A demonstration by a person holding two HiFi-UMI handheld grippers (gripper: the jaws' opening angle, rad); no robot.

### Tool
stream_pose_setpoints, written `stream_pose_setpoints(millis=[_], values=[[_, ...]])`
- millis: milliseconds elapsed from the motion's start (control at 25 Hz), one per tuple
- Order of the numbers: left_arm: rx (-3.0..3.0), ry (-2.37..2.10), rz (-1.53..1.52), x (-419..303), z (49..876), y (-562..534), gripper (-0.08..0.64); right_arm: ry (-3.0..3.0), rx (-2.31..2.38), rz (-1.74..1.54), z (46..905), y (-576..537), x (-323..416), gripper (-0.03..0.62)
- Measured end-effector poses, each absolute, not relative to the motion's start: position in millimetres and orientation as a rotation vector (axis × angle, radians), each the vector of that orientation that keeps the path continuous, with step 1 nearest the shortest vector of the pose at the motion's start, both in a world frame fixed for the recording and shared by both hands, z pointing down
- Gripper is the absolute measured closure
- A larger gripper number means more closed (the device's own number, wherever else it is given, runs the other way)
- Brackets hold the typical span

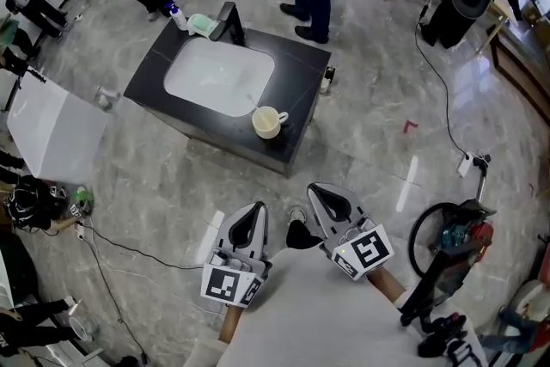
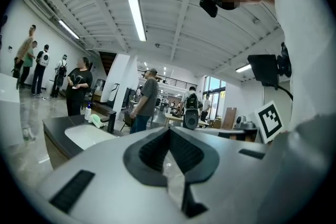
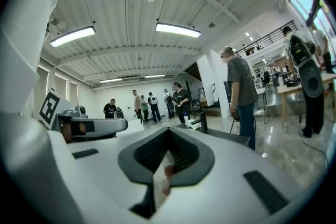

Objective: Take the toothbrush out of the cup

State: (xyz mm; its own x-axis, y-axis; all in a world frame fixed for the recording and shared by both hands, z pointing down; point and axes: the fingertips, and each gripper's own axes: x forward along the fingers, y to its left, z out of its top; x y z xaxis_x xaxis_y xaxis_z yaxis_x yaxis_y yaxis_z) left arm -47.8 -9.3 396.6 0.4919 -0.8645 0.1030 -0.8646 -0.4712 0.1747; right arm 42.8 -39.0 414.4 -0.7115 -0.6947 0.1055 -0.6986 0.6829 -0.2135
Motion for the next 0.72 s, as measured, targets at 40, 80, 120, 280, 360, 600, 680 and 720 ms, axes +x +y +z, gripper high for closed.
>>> stream_pose_setpoints(millis=[40, 80, 120, 280, 360, 600, 680, 720], values=[[2.532, -1.489, 0.001, -46, 397, -18, 0.557, -2.865, 1.185, 0.373, 415, -48, 44, 0.588], [2.530, -1.491, 0.004, -45, 397, -27, 0.557, -2.862, 1.183, 0.374, 416, -57, 45, 0.589], [2.527, -1.494, 0.007, -46, 398, -35, 0.557, -2.859, 1.183, 0.378, 418, -64, 45, 0.588], [2.511, -1.500, 0.017, -47, 404, -62, 0.557, -2.848, 1.178, 0.403, 424, -89, 44, 0.589], [2.505, -1.502, 0.018, -48, 404, -74, 0.557, -2.847, 1.171, 0.417, 425, -100, 43, 0.589], [2.475, -1.513, 0.026, -52, 408, -97, 0.557, -2.836, 1.140, 0.436, 430, -125, 36, 0.589], [2.458, -1.521, 0.025, -55, 412, -100, 0.557, -2.834, 1.130, 0.444, 432, -130, 33, 0.589], [2.453, -1.524, 0.024, -56, 413, -101, 0.557, -2.833, 1.126, 0.447, 432, -132, 32, 0.588]])
